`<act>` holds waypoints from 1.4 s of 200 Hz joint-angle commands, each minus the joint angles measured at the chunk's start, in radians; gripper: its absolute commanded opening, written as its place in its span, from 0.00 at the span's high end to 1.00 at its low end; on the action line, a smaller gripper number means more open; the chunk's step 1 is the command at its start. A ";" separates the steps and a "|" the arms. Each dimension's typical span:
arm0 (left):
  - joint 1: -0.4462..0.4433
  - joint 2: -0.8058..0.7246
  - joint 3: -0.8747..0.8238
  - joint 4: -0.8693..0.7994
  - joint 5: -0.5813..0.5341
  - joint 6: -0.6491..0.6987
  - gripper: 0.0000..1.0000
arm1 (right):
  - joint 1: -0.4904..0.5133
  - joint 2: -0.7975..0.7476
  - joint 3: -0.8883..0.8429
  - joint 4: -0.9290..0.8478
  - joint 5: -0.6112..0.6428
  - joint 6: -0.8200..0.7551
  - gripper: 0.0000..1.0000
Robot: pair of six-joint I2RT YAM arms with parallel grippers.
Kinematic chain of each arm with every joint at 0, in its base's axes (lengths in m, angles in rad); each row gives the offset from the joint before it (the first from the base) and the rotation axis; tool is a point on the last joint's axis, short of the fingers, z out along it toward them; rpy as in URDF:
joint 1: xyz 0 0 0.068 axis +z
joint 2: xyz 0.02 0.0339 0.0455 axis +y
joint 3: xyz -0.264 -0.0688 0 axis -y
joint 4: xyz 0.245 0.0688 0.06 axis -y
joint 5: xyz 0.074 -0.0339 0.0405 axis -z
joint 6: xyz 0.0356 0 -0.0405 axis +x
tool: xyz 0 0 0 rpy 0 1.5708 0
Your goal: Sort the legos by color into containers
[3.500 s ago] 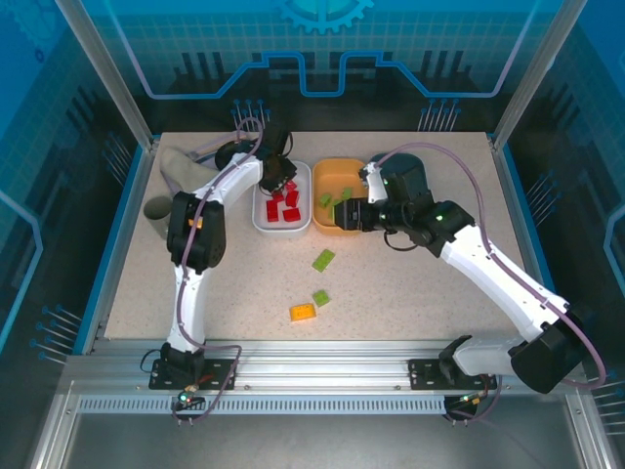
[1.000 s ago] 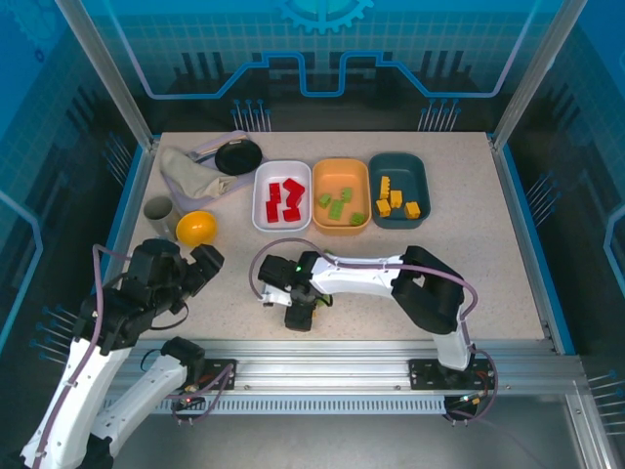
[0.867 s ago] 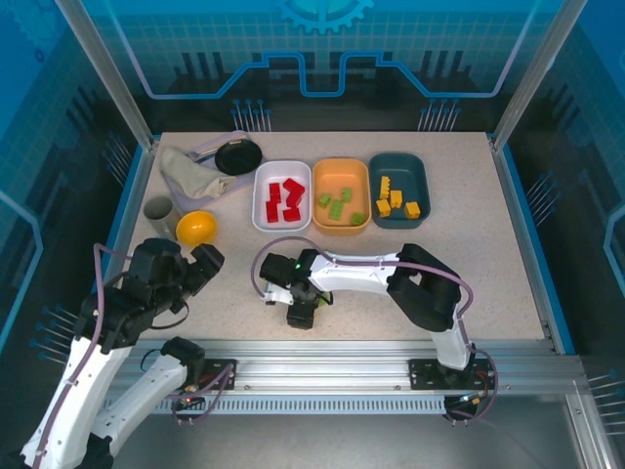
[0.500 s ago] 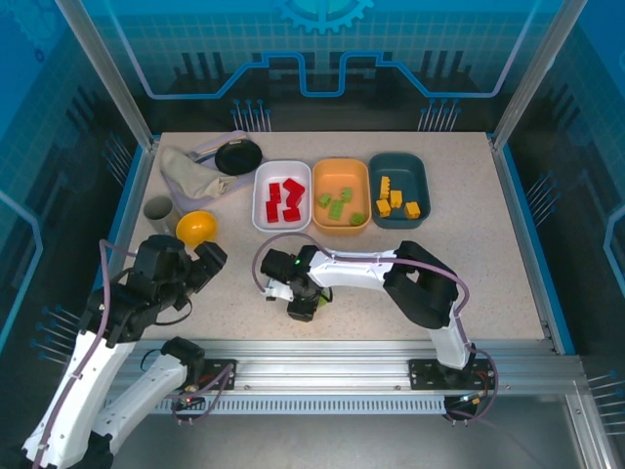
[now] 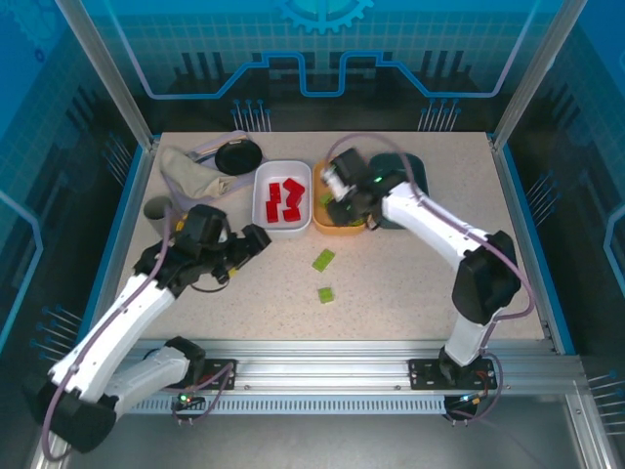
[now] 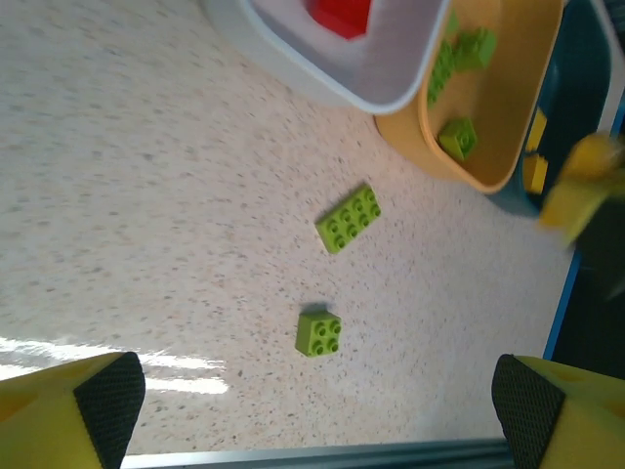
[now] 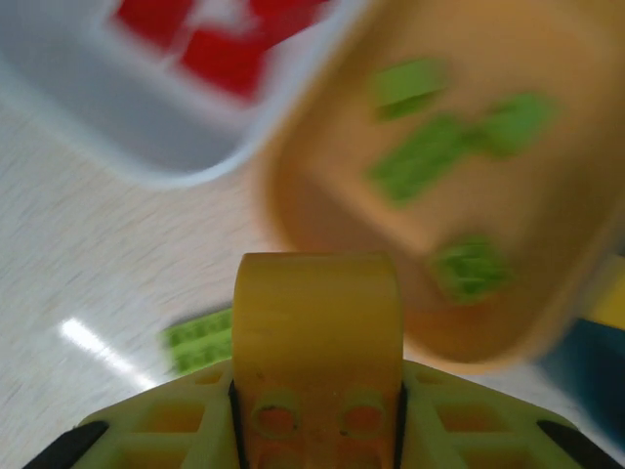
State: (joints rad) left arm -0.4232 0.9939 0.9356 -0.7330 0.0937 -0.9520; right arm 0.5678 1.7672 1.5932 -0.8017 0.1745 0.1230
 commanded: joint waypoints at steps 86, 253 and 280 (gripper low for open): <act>-0.101 0.574 0.460 0.259 0.117 0.151 0.04 | -0.350 0.542 0.631 -0.321 0.298 0.110 0.65; -0.133 0.727 0.634 0.129 0.023 0.193 0.04 | -0.336 0.513 0.724 -0.289 0.149 0.182 0.37; -0.133 0.634 0.517 0.073 -0.071 0.198 0.04 | -0.212 0.286 0.419 -0.183 0.104 0.306 0.37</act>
State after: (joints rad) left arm -0.5510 1.7397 1.5394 -0.5663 0.1295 -0.7780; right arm 0.2291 2.2780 2.1914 -1.0523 0.3485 0.2996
